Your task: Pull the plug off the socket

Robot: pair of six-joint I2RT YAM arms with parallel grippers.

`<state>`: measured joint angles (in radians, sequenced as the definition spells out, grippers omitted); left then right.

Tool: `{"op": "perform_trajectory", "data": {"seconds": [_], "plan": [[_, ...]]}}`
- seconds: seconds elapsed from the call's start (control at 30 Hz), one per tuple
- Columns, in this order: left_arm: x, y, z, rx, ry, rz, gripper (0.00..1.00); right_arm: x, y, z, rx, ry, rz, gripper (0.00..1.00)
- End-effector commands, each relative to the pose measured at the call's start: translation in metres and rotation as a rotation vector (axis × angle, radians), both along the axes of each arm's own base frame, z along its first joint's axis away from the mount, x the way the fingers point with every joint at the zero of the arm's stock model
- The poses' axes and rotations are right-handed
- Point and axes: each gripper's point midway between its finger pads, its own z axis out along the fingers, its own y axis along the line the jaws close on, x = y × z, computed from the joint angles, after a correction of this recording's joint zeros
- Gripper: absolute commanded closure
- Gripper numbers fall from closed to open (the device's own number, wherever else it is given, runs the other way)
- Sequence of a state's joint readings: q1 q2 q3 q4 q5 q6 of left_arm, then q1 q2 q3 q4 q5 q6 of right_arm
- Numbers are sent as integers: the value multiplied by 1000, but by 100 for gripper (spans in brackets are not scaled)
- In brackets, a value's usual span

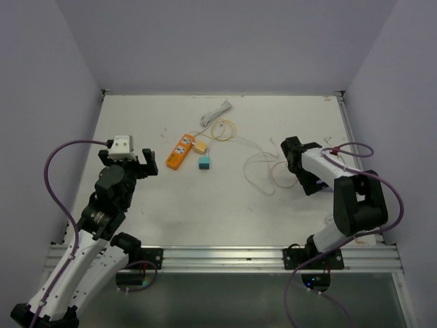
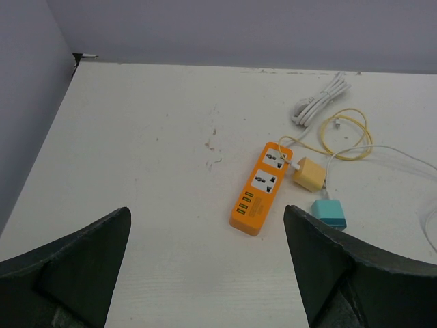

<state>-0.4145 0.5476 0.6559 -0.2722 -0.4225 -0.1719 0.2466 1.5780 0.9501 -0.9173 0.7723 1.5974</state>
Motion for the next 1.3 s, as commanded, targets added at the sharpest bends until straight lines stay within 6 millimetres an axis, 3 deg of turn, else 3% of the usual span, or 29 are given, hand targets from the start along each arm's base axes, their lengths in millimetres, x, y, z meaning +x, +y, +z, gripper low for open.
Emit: {"op": "perform_trajectory", "data": {"seconds": [0.0,0.33,0.73,0.93,1.07,1.27], "plan": [[1,-1,5,-4,-28,-11,3,11,-14,19,-93,-75,-63,16],[0,-1,5,-5,-31,-12,3,4,-12,-8,-91,-7,-90,18],[1,-3,4,-4,-28,-19,3,0,-13,-22,-105,44,-74,41],[1,-3,4,-5,-29,-22,3,5,-8,-24,-77,55,-26,66],[1,-3,3,-5,-26,-23,3,15,5,-26,-46,71,128,80],[1,-4,4,-3,-28,-26,3,39,47,-17,-76,112,517,95]]}}
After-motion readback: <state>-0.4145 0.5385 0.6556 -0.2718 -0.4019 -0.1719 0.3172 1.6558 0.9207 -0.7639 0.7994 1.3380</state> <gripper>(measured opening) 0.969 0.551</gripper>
